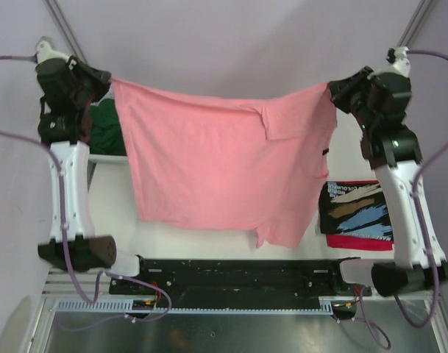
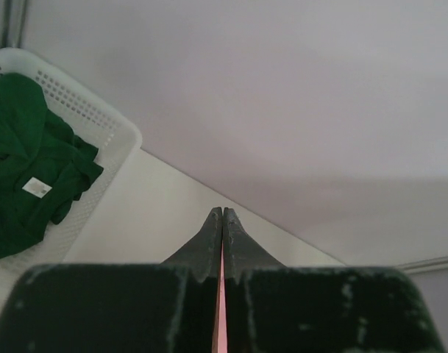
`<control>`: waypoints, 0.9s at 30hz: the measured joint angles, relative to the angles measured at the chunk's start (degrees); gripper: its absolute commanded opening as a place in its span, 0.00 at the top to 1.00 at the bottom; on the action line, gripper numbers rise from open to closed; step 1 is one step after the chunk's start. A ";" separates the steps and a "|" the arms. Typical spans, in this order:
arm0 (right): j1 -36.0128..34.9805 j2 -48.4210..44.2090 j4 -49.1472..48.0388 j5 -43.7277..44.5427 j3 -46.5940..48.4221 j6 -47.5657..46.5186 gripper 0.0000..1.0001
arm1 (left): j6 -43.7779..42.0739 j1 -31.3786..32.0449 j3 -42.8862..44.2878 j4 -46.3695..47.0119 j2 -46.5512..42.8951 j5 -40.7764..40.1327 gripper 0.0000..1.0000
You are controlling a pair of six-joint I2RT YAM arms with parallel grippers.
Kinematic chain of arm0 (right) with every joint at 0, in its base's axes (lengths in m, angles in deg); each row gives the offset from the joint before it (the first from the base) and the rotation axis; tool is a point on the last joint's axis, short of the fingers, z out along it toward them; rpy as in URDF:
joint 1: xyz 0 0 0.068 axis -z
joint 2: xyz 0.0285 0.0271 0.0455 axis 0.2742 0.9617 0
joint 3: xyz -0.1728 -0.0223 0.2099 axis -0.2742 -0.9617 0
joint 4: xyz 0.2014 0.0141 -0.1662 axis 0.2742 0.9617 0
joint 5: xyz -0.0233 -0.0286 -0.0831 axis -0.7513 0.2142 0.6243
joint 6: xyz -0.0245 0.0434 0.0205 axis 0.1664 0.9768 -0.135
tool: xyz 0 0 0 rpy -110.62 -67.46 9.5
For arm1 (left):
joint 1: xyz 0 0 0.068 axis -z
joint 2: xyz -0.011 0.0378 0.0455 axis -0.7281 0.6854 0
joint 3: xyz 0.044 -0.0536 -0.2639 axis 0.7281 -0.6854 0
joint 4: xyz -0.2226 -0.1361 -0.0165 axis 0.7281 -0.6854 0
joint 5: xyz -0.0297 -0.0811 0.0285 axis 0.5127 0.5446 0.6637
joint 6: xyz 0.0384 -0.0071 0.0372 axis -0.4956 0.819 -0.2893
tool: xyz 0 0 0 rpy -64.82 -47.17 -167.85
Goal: Fold and stack the t-shirts
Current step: Flatten out the tshirt
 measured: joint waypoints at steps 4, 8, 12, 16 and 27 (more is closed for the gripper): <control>4.35 10.58 -4.15 -4.50 1.57 2.01 1.00 | 0.63 0.50 8.96 -0.44 12.02 1.16 1.00; 6.51 18.75 -4.17 -7.63 9.44 3.41 1.00 | 1.57 0.87 22.23 -0.70 22.01 2.60 1.00; 7.52 20.55 -4.09 -9.11 17.29 4.04 1.00 | 1.99 0.79 29.64 0.13 24.65 3.19 1.00; 7.87 16.46 -4.07 -10.29 17.09 4.39 1.00 | 1.92 0.35 25.59 2.25 20.59 3.15 1.00; 8.61 1.16 2.29 -13.38 -19.37 4.76 1.00 | -2.34 -1.18 -20.35 3.15 4.31 -0.04 1.00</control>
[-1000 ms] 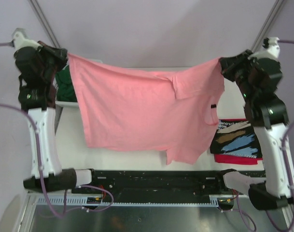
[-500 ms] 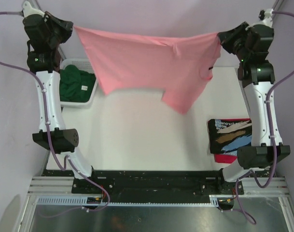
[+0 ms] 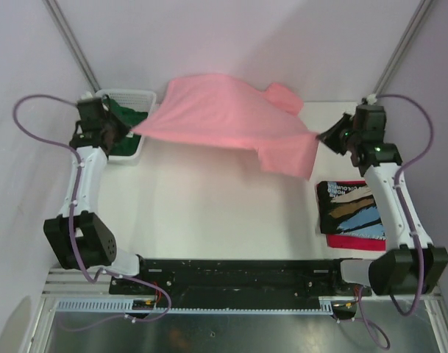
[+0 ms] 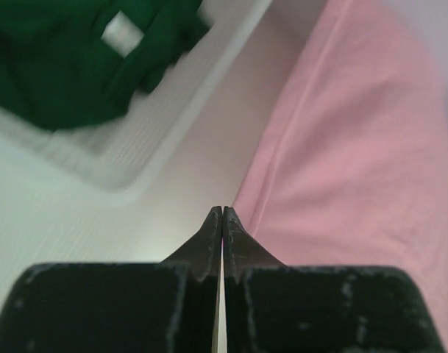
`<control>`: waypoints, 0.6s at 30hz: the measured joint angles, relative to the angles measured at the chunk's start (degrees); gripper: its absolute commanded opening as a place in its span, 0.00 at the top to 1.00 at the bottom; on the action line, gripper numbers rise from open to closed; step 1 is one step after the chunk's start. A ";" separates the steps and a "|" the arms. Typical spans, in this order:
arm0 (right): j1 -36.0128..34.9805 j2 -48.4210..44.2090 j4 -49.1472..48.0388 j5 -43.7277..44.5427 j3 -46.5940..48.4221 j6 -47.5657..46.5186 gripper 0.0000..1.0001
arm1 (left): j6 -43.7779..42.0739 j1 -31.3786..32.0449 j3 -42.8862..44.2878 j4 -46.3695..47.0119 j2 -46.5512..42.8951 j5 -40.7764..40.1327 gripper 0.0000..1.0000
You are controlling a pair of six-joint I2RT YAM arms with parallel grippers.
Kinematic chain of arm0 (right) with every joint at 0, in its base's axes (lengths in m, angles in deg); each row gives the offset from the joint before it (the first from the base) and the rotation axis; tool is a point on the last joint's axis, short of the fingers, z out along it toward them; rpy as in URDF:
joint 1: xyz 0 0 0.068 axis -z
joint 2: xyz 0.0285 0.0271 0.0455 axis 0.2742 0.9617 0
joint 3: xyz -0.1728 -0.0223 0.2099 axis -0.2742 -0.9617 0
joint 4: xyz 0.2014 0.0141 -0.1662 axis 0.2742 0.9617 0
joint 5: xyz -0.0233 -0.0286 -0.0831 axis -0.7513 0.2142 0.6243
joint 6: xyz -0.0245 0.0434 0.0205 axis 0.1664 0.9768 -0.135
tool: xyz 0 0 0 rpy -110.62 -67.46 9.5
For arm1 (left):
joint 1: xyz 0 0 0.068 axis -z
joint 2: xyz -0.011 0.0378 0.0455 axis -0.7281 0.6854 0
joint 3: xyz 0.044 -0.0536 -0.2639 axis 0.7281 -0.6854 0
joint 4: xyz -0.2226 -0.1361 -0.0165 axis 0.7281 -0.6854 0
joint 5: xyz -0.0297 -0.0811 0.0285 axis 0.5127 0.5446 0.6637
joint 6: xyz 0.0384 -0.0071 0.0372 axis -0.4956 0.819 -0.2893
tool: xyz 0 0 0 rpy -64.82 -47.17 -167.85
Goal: Fold and stack the t-shirts
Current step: Flatten out the tshirt
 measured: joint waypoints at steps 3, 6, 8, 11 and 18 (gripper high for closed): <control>-0.92 5.97 2.27 -0.13 -4.31 -0.70 0.98 | -0.83 -0.04 -8.46 -0.87 1.25 -0.66 1.00; -2.36 12.11 2.99 0.20 -5.33 -1.55 0.77 | -1.27 -0.07 -13.07 -1.79 3.34 -1.29 1.00; -3.65 16.50 3.21 0.76 -5.55 -2.08 0.60 | -1.62 -0.04 -15.13 -1.79 4.44 -1.86 1.00; -5.33 20.31 3.23 1.92 -7.23 -2.78 0.47 | -2.29 0.00 -17.25 -1.84 5.07 -3.10 1.00; -8.02 14.12 2.56 5.25 -17.46 -2.91 0.44 | -3.30 0.55 -21.86 -1.03 5.01 -6.21 1.00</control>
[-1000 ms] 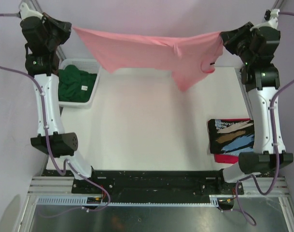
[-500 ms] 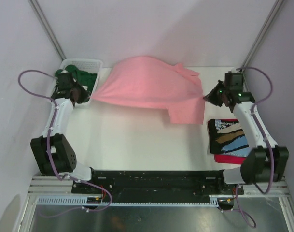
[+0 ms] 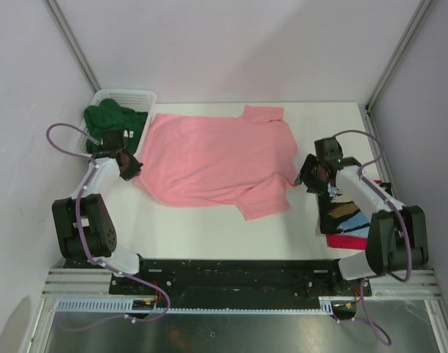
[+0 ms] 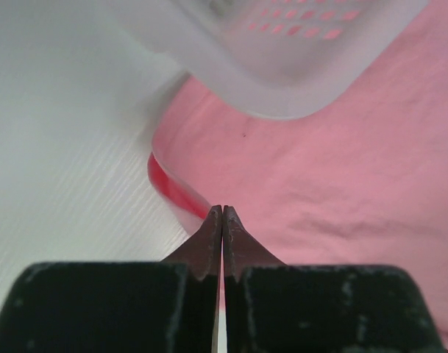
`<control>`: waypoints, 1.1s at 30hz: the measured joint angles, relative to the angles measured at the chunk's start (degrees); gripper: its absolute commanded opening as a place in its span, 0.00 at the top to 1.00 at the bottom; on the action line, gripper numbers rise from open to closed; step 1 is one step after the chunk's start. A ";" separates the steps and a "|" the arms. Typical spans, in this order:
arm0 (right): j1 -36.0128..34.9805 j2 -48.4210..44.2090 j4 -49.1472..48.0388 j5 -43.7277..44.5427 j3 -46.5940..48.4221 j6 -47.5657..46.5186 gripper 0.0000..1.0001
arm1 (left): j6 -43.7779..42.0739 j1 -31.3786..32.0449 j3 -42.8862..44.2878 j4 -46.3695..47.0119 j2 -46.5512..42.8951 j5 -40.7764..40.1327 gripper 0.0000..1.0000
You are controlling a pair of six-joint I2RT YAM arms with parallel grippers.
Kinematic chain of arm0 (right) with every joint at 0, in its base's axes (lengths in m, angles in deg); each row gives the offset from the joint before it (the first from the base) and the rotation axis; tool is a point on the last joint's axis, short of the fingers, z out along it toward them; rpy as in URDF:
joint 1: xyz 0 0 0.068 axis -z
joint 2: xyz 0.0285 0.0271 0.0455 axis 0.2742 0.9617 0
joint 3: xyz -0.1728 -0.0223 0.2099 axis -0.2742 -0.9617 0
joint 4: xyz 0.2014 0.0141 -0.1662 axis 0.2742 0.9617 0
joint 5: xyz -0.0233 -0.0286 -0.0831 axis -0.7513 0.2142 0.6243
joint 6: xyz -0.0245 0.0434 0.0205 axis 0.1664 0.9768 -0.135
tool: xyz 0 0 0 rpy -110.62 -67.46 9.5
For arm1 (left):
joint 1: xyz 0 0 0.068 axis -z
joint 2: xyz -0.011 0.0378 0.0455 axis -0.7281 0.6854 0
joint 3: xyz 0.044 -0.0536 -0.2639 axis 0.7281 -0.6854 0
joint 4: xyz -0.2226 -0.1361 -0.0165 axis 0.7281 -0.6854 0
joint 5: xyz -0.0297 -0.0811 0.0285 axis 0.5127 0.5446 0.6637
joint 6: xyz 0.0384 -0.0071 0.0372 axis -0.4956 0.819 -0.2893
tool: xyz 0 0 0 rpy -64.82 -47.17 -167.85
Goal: Fold and stack the t-shirts
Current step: Flatten out the tshirt, then grap the side of the flattened tshirt closest away from the robot with both arms
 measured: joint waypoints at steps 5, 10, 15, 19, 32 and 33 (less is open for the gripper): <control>-5.25 -6.84 -2.05 2.05 -8.46 -0.09 0.47 | -0.48 0.22 -2.12 -0.02 -0.07 -1.68 1.00; -9.86 -5.35 -5.07 3.89 -11.54 -0.35 0.49 | -0.48 0.22 -3.21 0.22 -1.60 -2.97 1.00; -12.24 -2.08 -7.13 5.73 -11.72 -0.74 0.53 | -0.48 0.24 -4.59 0.24 -3.67 -4.22 1.00; -13.57 0.59 -8.55 7.04 -11.74 -0.90 0.54 | -0.48 0.24 -5.60 0.22 -4.68 -4.92 1.00; -16.24 2.19 -8.22 9.84 -12.02 0.66 1.00 | -0.48 0.26 -8.20 0.17 -8.00 -6.49 1.00; -16.37 0.63 -7.06 10.05 -12.46 1.03 1.00 | -0.48 0.26 -8.55 0.17 -8.48 -6.88 1.00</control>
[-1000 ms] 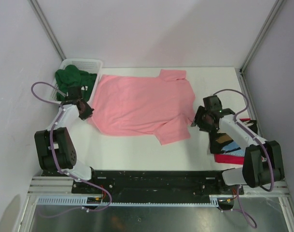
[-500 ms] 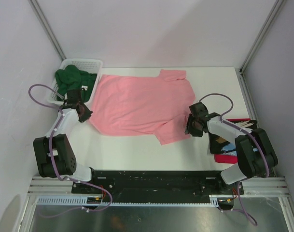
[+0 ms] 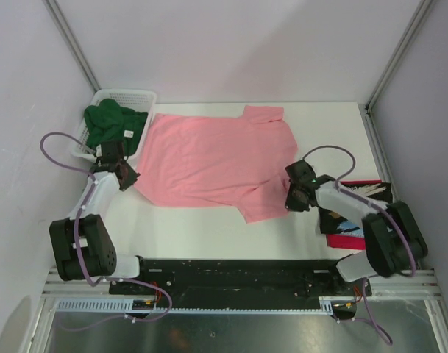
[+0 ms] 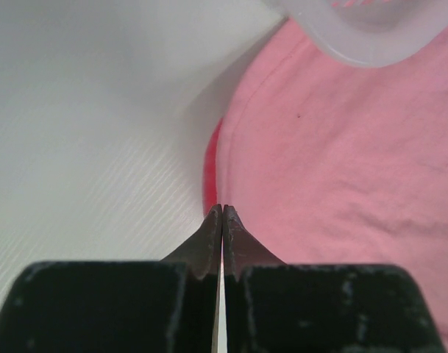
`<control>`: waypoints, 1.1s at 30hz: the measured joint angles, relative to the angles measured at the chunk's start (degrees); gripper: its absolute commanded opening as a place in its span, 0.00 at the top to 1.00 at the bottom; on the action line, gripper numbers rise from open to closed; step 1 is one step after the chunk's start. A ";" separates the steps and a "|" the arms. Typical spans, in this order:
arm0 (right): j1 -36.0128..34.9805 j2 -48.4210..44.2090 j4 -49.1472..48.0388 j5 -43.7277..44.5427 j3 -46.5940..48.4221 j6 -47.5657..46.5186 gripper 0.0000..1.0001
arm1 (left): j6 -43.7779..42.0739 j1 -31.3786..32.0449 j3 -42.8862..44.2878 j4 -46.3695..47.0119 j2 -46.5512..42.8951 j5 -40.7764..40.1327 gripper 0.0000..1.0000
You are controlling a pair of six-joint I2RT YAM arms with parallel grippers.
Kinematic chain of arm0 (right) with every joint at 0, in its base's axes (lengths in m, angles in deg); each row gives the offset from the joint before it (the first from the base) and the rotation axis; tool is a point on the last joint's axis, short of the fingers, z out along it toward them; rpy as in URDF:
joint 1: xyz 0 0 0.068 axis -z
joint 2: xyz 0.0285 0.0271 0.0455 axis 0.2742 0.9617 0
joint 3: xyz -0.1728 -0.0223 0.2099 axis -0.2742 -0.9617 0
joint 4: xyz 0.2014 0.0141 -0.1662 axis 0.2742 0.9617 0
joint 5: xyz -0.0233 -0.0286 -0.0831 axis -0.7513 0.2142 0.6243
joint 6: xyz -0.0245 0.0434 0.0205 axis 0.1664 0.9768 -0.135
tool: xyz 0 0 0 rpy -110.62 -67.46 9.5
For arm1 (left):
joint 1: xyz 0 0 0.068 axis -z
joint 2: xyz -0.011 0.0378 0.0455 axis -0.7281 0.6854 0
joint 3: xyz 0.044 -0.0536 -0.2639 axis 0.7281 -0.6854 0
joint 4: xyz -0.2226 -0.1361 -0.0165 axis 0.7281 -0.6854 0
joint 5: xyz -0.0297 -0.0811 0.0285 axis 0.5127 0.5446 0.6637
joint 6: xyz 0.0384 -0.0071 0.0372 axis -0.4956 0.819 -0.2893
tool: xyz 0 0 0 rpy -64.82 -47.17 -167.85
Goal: Fold and stack the t-shirts
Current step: Grap the side of the flattened tshirt closest away from the robot with both arms
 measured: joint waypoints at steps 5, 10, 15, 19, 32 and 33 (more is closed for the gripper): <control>-0.85 -17.84 8.57 -0.13 -3.26 3.23 1.00 | -0.07 0.00 -2.60 -0.44 -3.39 -2.21 1.00; -1.29 -38.69 17.70 -2.05 -6.88 8.48 1.00 | -0.28 0.00 -5.40 -1.33 -6.34 -3.85 1.00; -1.46 -50.40 24.74 -6.23 -13.07 14.14 1.00 | 0.09 0.00 -8.00 -2.29 -8.15 -4.24 1.00; -2.40 -55.23 28.44 -10.10 -18.47 18.14 1.00 | 1.20 0.00 -10.32 -3.28 -10.01 -5.05 1.00; -3.34 -38.42 28.44 -6.56 -3.10 16.11 1.00 | 3.72 5.62 -12.17 -7.21 -12.94 -8.48 1.00; -3.32 -34.42 27.19 -5.03 -0.04 14.71 1.00 | 3.74 6.32 -10.95 -7.30 -11.72 -8.61 1.00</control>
